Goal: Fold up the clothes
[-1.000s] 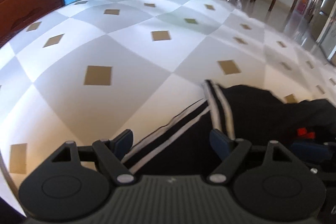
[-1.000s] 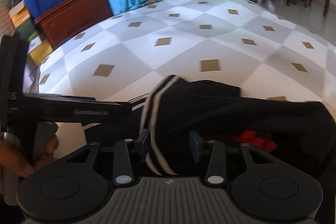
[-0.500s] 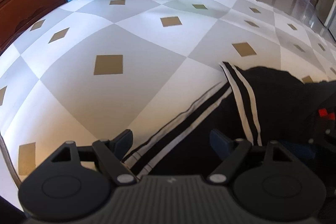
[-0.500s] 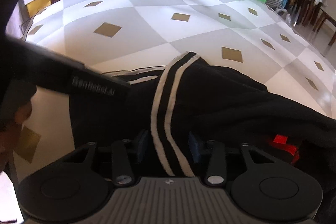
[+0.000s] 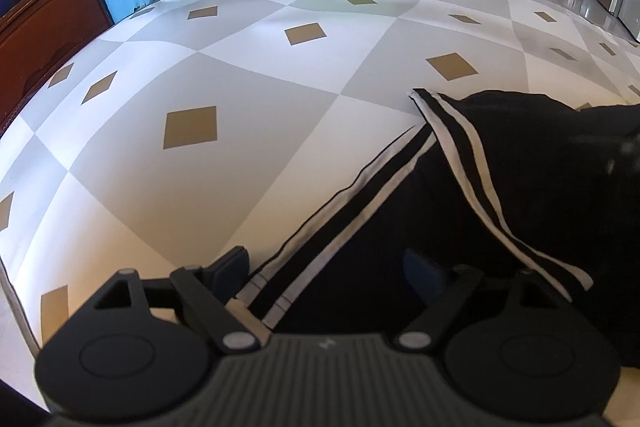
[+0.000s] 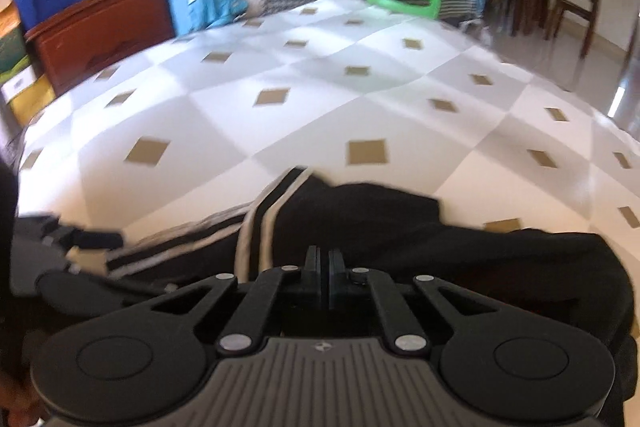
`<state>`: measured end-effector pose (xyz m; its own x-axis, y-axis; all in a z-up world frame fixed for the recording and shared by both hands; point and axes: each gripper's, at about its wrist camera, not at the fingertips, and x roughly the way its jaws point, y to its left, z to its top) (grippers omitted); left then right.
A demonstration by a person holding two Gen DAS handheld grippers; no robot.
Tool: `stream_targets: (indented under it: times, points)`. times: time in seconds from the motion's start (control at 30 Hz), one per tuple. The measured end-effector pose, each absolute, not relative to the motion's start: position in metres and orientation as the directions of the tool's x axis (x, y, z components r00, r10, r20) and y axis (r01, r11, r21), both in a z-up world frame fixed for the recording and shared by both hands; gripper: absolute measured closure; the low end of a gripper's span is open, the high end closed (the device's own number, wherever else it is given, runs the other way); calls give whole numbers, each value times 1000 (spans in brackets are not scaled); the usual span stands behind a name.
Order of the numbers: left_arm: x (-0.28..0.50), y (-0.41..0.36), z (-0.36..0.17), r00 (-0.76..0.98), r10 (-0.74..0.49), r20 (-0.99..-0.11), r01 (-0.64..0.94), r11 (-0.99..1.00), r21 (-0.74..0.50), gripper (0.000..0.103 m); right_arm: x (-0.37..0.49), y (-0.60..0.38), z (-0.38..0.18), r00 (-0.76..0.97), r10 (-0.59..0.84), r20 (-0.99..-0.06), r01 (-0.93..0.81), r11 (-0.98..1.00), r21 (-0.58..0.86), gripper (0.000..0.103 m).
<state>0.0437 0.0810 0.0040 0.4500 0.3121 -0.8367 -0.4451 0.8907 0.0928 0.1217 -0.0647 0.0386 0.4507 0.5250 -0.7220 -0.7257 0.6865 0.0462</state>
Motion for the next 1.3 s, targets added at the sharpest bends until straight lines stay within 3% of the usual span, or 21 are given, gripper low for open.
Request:
stream_targets:
  times: [0.13,0.3,0.47,0.57,0.7,0.77,1.3]
  points:
    - [42,85,7,455,319,-832,-471,879,79,18,128,-69,41,353,592,-724,-742,649,169,94]
    - [39,90,11,453,359,-816,-499,860,101,18,104,-50,29,278,591,-757,-827,549,124,69]
    - [38,94,10,443,369,-817,-510,853,109,18,93,-39,9,295,530,-795,-848,529,38,65]
    - [38,94,10,447,363,-818,-503,858,105,18,92,-38,2,330,507,-797,-844,536,-9,68]
    - [39,90,10,460,344,-818,-480,872,97,18,98,-39,4,377,491,-785,-818,574,-34,94]
    - [39,86,10,470,340,-815,-465,880,99,18,104,-40,7,394,492,-776,-802,597,-29,100]
    - [46,38,0,514,262,-817,-211,962,176,15,182,-90,96,601,600,-528,-554,789,266,100]
